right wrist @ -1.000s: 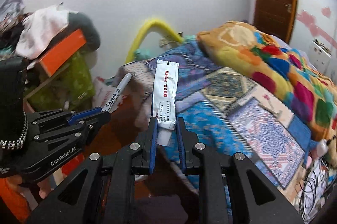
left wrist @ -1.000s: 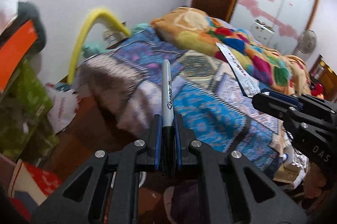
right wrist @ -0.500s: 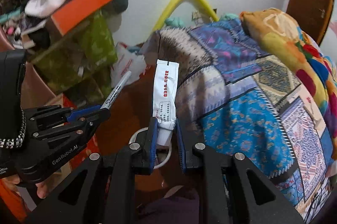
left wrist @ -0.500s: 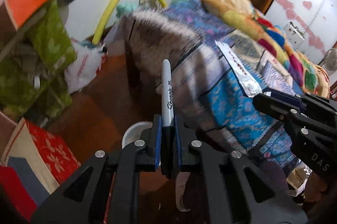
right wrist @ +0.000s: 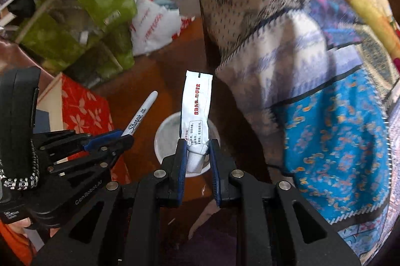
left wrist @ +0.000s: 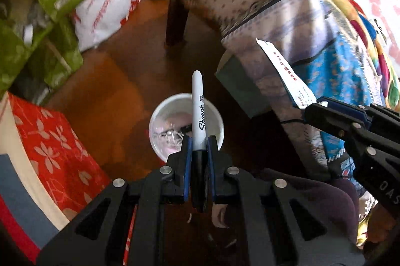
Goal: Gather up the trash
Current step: 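Carry the marker and white tube in both tools over the white bucket, then open both tools to drop the marker and tube into the bucket, then move both open tools back up to the bed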
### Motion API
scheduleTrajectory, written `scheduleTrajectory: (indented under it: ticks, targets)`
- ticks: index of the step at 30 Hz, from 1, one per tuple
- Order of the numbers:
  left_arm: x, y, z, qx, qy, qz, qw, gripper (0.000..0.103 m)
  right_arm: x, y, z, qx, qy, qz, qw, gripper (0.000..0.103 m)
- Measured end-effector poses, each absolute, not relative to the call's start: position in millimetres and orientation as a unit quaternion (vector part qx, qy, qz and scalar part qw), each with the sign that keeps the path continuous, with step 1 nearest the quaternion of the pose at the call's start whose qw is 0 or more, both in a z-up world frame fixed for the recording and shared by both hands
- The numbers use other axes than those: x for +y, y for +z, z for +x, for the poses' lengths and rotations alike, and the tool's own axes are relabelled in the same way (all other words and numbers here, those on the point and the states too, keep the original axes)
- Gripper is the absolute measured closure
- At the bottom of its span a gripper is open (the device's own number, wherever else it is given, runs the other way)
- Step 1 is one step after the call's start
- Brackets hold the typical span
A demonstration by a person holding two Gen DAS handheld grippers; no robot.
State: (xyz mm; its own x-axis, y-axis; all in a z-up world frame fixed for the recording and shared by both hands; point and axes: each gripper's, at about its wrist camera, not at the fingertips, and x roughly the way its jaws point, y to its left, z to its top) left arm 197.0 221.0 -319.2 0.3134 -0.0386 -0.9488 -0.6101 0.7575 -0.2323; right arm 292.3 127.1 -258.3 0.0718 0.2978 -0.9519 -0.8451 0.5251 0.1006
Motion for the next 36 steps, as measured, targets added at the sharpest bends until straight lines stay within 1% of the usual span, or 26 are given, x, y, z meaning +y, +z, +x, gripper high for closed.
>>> scheduleTrajectory:
  ticks: [5,10,12,13,14,20,27,36]
  targets:
    - [230,-340,205,0.574,0.190,-0.301,0.737,0.092,142,-289,303,0.581,0.408,-0.246,0.660,0.087]
    - [238,-344,213,0.570,0.190,-0.323,0.731,0.092,152,-297,308,0.594,0.419,-0.227,0.648,0.085]
    - [238,-345,216,0.579,0.190,-0.319,0.726,0.086,154,-301,311,0.606,0.414,-0.224,0.641,0.079]
    - [238,-346,217,0.584,0.194,-0.311,0.724,0.081,154,-303,313,0.611,0.409,-0.226,0.639,0.073]
    - [238,-347,218,0.588,0.198,-0.303,0.724,0.079,153,-303,314,0.613,0.407,-0.226,0.639,0.071]
    - [235,-342,210,0.590,0.201,-0.295,0.724,0.078,142,-295,314,0.602,0.405,-0.238,0.646,0.071]
    - [227,-305,201,0.561,0.204,-0.283,0.751,0.078,126,-266,311,0.574,0.412,-0.236,0.667,0.071]
    - [205,-233,199,0.507,0.211,-0.244,0.799,0.078,93,-201,308,0.523,0.431,-0.200,0.708,0.071]
